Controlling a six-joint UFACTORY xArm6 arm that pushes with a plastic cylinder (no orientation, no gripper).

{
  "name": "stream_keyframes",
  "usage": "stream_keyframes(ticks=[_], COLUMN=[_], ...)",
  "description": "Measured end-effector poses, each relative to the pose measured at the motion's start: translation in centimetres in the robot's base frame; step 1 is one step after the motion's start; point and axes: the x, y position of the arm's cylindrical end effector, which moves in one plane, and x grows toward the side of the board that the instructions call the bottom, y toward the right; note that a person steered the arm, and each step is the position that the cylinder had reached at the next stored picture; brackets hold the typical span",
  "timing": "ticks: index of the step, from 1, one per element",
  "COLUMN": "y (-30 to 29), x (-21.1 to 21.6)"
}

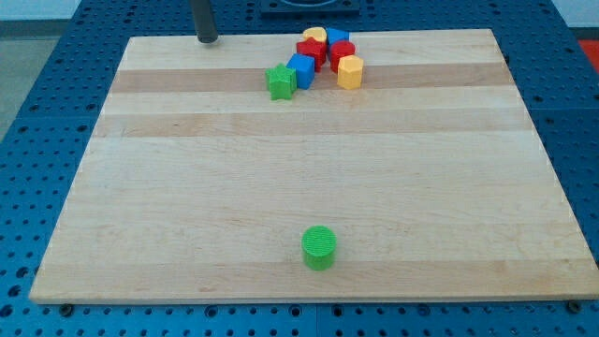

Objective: Separate the group of blocks

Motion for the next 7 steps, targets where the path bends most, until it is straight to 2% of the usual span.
stream_keyframes(ticks=[3, 4, 7], y=[4.2, 12.8, 22.0], x=[0.1, 0.4, 0.4])
